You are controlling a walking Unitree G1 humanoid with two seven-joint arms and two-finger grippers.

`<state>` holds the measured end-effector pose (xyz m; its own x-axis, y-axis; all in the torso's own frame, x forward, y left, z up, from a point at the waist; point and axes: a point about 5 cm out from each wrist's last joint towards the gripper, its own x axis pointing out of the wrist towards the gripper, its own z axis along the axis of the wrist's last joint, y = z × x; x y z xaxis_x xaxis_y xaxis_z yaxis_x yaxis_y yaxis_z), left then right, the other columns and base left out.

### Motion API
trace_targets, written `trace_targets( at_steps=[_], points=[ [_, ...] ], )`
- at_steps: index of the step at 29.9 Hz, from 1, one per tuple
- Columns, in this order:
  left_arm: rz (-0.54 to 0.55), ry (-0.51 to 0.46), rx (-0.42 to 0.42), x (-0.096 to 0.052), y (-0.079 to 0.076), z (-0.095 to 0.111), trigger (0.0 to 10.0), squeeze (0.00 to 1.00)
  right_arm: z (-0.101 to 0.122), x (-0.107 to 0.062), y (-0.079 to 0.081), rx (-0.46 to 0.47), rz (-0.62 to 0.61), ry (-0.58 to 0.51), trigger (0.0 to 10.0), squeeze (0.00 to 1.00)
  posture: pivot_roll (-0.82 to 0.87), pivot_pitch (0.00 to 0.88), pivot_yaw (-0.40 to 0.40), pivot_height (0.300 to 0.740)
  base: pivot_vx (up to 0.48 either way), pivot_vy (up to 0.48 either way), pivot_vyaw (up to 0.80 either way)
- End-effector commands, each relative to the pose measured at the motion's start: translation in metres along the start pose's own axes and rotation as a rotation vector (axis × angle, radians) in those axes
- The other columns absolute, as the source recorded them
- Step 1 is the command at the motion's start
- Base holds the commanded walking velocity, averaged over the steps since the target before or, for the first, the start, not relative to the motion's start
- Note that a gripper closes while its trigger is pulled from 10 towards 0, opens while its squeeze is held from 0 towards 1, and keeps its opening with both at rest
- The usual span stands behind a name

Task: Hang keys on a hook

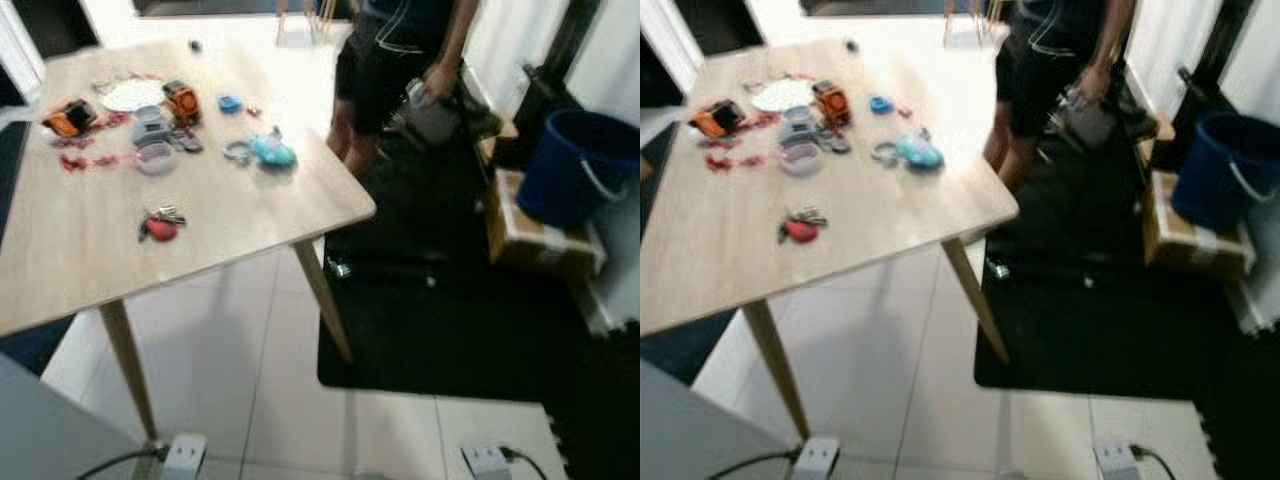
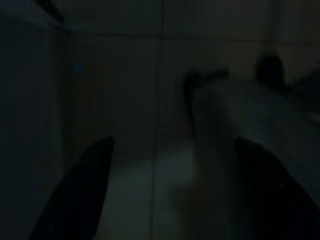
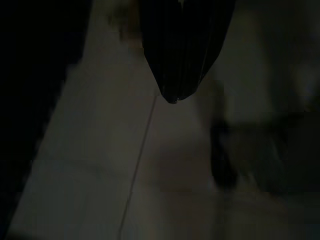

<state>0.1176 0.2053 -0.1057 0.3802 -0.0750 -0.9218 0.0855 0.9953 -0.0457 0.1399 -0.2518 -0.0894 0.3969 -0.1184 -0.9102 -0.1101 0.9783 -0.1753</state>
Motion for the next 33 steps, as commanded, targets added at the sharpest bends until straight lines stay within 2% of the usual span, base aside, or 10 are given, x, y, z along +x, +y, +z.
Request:
trace_targets(
  at_steps=[1,4,8,12,17,27,31,32,33],
  points=[
    [0.008,0.072,0.002,-0.003,0.003,-0.018,10.0,0.0,-0.011,0.0,0.01,0.002,0.029,0.031,10.0,0.0,-0.12,0.075,0.085,0.74,0.439,0.0,0.0],
    [-0.001,0.061,0.001,0.001,-0.007,-0.01,10.0,0.0,-0.014,-0.001,0.007,0.002,0.029,0.037,10.0,0.0,-0.12,0.075,0.085,0.74,0.436,0.0,0.0],
    [0.01,0.058,-0.011,0.002,-0.009,-0.009,10.0,0.0,-0.015,-0.001,0.007,0.002,0.029,0.039,10.0,0.0,-0.12,0.075,0.085,0.74,0.367,0.0,0.0],
    [0.028,0.051,-0.026,0.002,-0.008,-0.009,10.0,0.0,-0.016,-0.001,0.008,0.0,0.03,0.043,10.0,0.0,-0.13,0.081,0.086,0.74,0.0,0.0,0.0],
    [0.045,0.043,-0.035,0.0,-0.001,-0.009,10.0,0.0,-0.017,-0.001,0.009,0.0,0.031,0.043,10.0,0.0,-0.13,0.081,0.086,0.74,0.0,0.0,0.0],
    [0.11,-0.001,-0.05,-0.001,0.012,0.009,10.0,0.0,-0.014,0.0,0.012,0.001,0.038,0.034,10.0,0.0,-0.13,0.082,0.088,0.74,0.0,0.0,0.0],
    [0.148,-0.04,-0.093,-0.002,0.02,0.016,10.0,0.0,-0.014,0.0,0.011,0.003,0.037,0.029,10.0,0.0,-0.13,0.083,0.092,0.74,0.0,0.0,0.0],
    [0.168,-0.087,-0.159,-0.005,0.029,0.022,10.0,0.0,-0.013,0.0,0.011,0.006,0.035,0.026,10.0,0.0,-0.13,0.083,0.092,0.74,0.0,0.0,0.0],
    [0.161,-0.117,-0.191,-0.006,0.033,0.025,10.0,0.0,-0.013,0.0,0.011,0.007,0.034,0.025,10.0,0.0,-0.13,0.083,0.092,0.74,0.0,0.0,0.0]
  ],
)
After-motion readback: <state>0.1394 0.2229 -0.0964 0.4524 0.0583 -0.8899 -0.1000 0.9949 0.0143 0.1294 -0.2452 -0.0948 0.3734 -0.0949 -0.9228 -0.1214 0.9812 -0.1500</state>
